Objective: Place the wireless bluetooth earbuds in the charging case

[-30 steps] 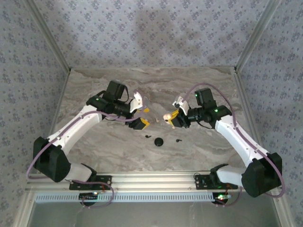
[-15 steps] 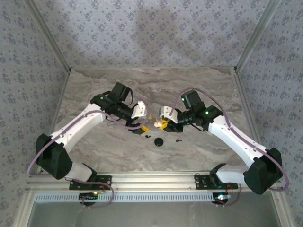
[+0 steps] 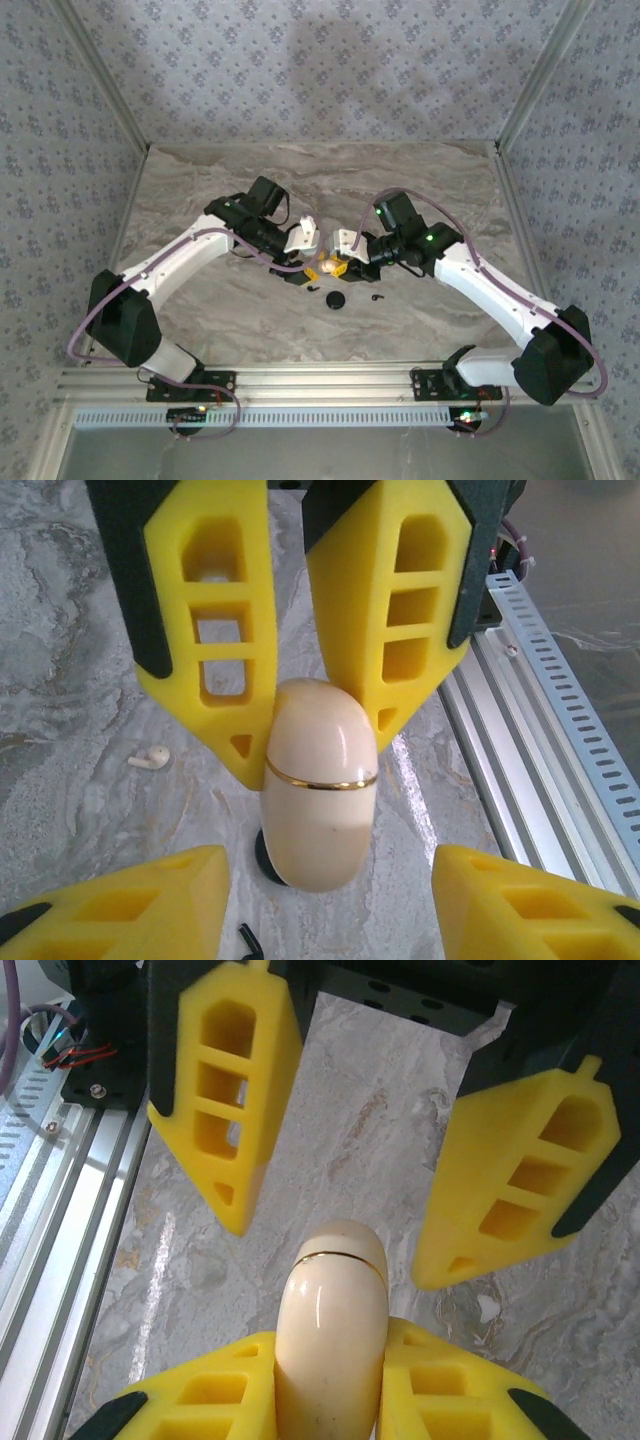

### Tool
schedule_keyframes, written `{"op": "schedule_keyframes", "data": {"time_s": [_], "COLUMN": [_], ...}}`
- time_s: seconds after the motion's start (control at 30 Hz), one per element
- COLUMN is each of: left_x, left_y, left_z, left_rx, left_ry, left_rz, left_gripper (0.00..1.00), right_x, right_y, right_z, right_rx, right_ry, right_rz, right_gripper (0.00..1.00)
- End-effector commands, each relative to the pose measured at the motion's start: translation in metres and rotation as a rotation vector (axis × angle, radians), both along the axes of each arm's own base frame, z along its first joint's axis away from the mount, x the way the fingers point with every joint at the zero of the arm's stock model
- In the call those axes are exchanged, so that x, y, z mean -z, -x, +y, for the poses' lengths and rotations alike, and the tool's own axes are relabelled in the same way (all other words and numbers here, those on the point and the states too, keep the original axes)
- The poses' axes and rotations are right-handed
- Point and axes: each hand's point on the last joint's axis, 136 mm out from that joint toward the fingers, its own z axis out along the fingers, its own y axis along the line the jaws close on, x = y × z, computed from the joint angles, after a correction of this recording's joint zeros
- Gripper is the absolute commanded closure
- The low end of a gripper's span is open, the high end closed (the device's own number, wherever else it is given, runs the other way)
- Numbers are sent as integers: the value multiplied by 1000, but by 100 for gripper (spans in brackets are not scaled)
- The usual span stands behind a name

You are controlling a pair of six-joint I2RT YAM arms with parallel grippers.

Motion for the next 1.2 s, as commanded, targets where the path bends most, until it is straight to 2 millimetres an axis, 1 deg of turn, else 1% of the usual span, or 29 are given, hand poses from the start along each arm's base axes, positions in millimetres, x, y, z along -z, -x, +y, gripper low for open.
{"op": "schedule_keyframes", "data": {"time_s": [0.0, 0.1, 0.4, 0.57, 0.83, 1.0, 1.07, 1.17], "left_x": [-11, -10, -13, -15, -19, -19, -20, -21], "left_y": [3, 5, 7, 9, 10, 10, 10, 10], "left_z": [-7, -9, -10, -10, -9, -9, -9, -11], "left_rx": [37, 46, 56, 60, 60, 59, 58, 55], "left_ry": [40, 42, 51, 61, 66, 68, 75, 82], "left_rz": [-17, -10, -3, 9, 0, 6, 12, 24], "left_gripper": [49, 55, 66, 68, 77, 83, 83, 74], "right_x": [-13, -12, -12, -10, -5, -7, -7, -7], "right_y": [3, 2, -3, -7, -14, -18, -19, -21], "right_z": [8, 9, 10, 7, 6, 2, 0, -2], "right_rx": [-37, -32, -2, 27, 66, 90, 97, 105], "right_ry": [-57, -67, -82, -77, -77, -86, -91, -93], "right_rz": [-18, -10, 13, 29, 52, 57, 61, 64], "right_gripper": [75, 75, 75, 75, 75, 73, 72, 75]}}
